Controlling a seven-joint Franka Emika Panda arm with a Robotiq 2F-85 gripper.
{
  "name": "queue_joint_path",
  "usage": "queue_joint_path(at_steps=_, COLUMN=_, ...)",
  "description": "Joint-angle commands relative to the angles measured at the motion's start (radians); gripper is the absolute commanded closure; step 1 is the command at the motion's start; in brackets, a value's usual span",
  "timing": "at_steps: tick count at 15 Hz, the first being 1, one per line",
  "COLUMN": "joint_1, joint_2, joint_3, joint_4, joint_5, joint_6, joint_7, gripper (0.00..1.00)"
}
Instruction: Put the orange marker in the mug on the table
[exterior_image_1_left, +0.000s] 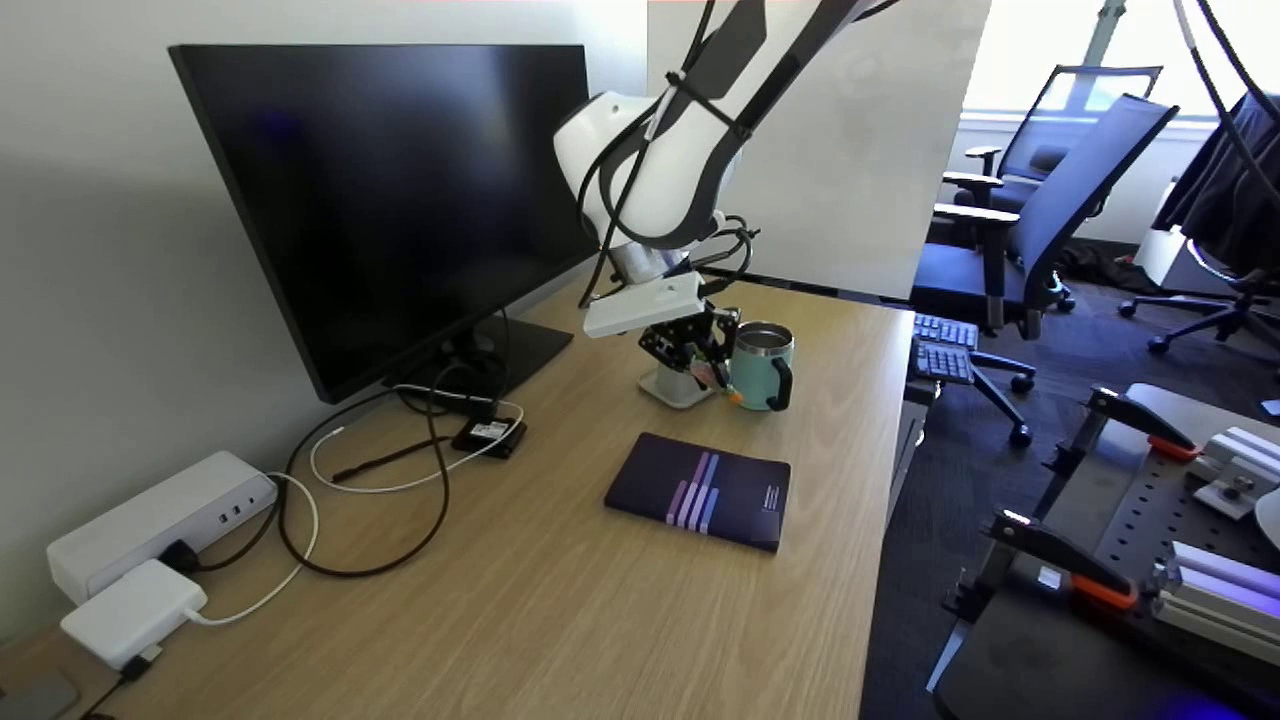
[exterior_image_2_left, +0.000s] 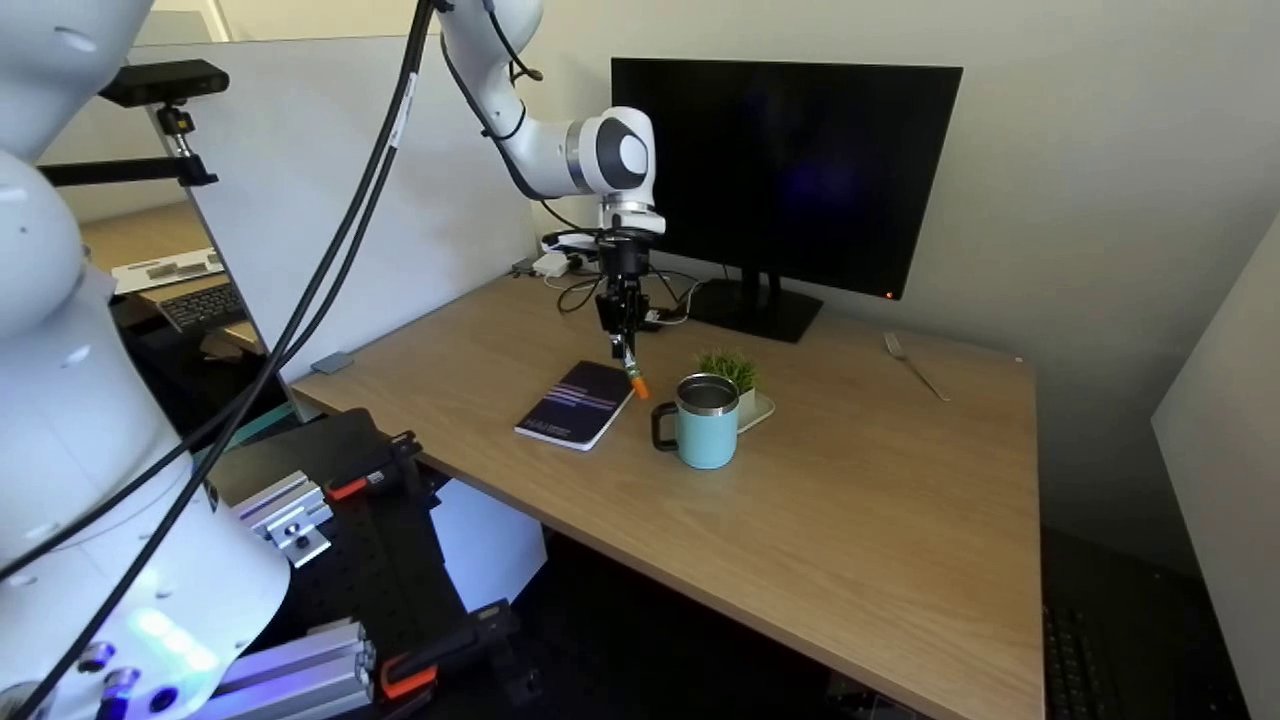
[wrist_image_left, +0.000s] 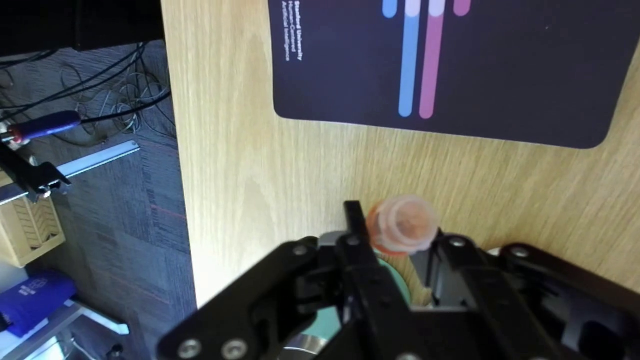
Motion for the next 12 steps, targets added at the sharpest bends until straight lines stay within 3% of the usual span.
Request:
queue_joint_path(at_steps=1, joint_1=-0.002, joint_2=0.032, joint_3=0.005, joint_4=0.052, joint_5=-0.012, joint_6=-0.048, joint_7=0.028, gripper=0.94)
queue_joint_path(at_steps=12, joint_1=-0.001, joint_2=0.102, joint_3=-0.003, joint_4=0.067, joint_5=-0.012, joint_6=-0.017, joint_7=0.094, gripper=0.94)
